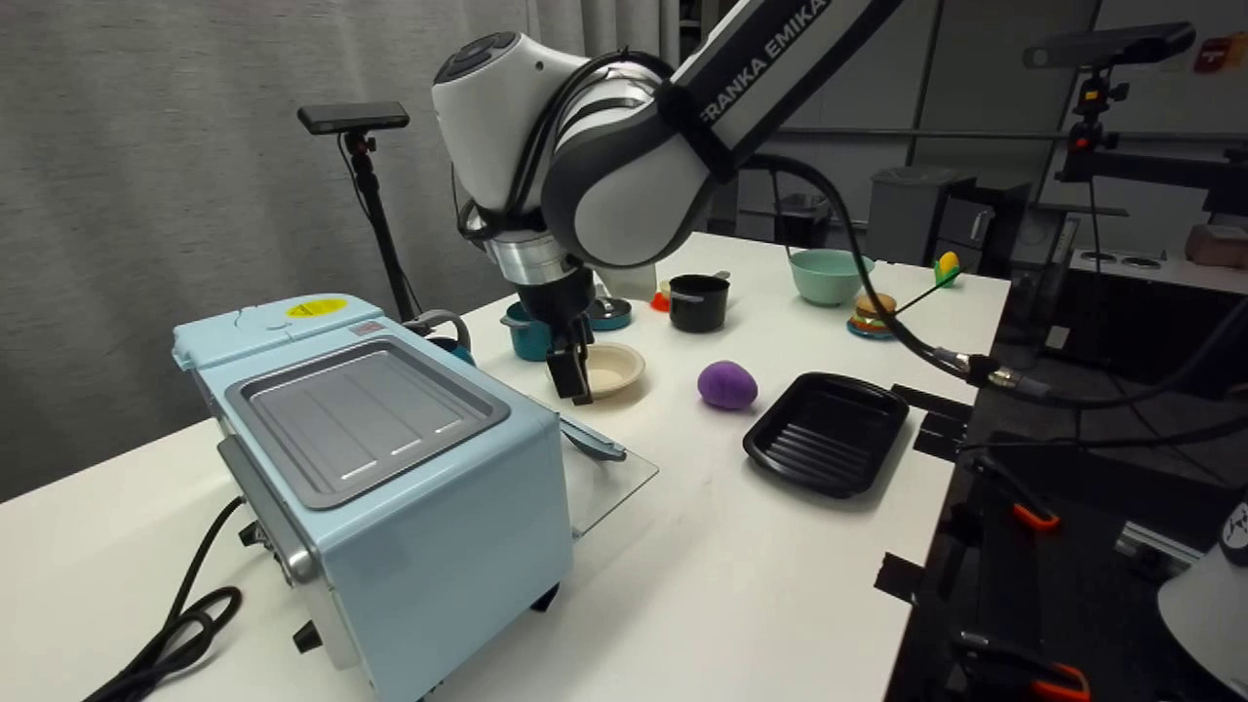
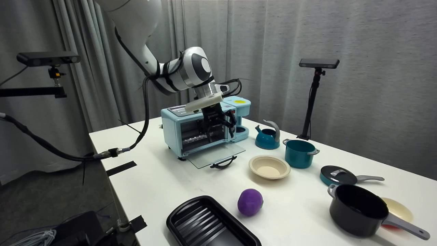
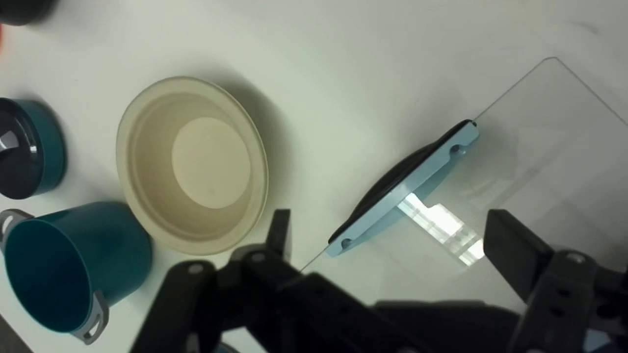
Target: Open and close the oven
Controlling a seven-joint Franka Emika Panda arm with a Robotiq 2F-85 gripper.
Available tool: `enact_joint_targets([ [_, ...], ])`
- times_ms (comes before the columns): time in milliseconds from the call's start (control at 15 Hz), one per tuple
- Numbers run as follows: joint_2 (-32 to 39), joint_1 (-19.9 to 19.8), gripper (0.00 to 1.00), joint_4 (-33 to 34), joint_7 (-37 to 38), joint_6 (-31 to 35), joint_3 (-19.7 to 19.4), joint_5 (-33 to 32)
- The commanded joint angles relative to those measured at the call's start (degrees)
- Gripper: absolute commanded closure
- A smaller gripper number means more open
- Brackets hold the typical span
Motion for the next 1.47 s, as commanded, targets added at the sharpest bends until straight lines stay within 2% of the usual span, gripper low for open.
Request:
enact_joint_targets([
  [0, -4.3, -2.3, 0.0, -3.9, -2.7, 2.4, 1.1, 3.3],
  [400, -6.3, -4.8, 0.0, -7.9, -3.9, 4.7, 0.8, 7.3],
  [800, -4.3, -7.2, 0.0, -10.4, -3.8, 7.2, 0.3, 10.6],
  [1133, -1.1, -8.0, 0.0, -9.0, -3.6, 7.4, 0.4, 13.7],
  [1400, 1.4, -7.5, 0.0, -8.8, -2.6, 7.3, -0.1, 13.4],
])
